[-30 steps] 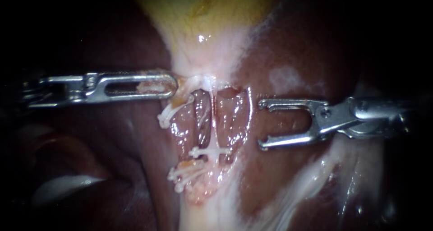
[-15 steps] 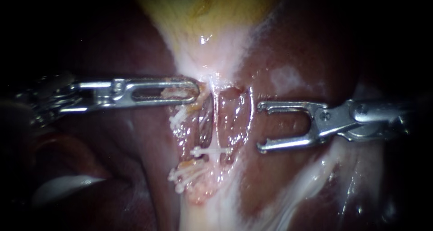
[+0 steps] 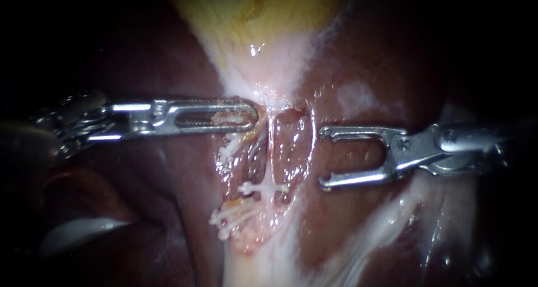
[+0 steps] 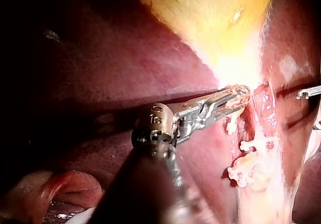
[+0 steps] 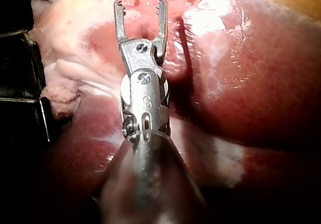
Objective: Going back first clip right tube
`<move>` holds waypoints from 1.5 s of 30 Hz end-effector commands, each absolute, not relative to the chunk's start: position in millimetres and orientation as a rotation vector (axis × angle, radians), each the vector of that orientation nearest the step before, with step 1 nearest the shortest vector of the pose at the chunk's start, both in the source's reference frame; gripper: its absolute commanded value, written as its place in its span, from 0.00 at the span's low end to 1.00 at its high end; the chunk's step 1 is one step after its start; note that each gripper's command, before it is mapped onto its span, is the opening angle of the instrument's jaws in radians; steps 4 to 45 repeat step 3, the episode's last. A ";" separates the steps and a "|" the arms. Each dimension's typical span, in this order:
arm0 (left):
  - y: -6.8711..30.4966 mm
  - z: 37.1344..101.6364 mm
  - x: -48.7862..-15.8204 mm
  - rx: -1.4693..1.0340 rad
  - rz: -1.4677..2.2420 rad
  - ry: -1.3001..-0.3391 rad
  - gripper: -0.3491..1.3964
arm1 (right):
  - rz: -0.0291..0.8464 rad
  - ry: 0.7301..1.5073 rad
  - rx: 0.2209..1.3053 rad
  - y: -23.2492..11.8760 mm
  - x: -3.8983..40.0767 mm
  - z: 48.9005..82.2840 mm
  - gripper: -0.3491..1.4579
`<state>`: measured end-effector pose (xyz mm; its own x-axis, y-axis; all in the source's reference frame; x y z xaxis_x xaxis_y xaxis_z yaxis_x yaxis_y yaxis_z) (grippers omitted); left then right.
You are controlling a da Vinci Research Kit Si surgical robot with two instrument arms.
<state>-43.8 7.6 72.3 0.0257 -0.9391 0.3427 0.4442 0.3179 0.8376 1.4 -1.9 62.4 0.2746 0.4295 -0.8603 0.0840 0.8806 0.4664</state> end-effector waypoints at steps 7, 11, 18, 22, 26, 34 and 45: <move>7.6 72.3 -43.7 0.601 -1.174 -1.052 0.00 | 0.239 1.290 0.480 -1.9 1.8 62.4 0.47; 7.6 72.3 -43.7 0.601 -1.174 -1.052 0.00 | 0.239 1.290 0.480 -1.9 1.8 62.4 0.47; 7.6 72.3 -43.7 0.601 -1.174 -1.052 0.00 | 0.239 1.290 0.480 -1.9 1.8 62.4 0.47; 7.6 72.3 -43.7 0.601 -1.174 -1.052 0.00 | 0.239 1.290 0.480 -1.9 1.8 62.4 0.47; 7.6 72.3 -43.7 0.601 -1.174 -1.052 0.00 | 0.239 1.290 0.480 -1.9 1.8 62.4 0.47; 7.6 72.3 -43.7 0.601 -1.174 -1.052 0.00 | 0.239 1.290 0.480 -1.9 1.8 62.4 0.47; 7.6 72.3 -43.7 0.601 -1.174 -1.052 0.00 | 0.239 1.290 0.480 -1.9 1.8 62.4 0.47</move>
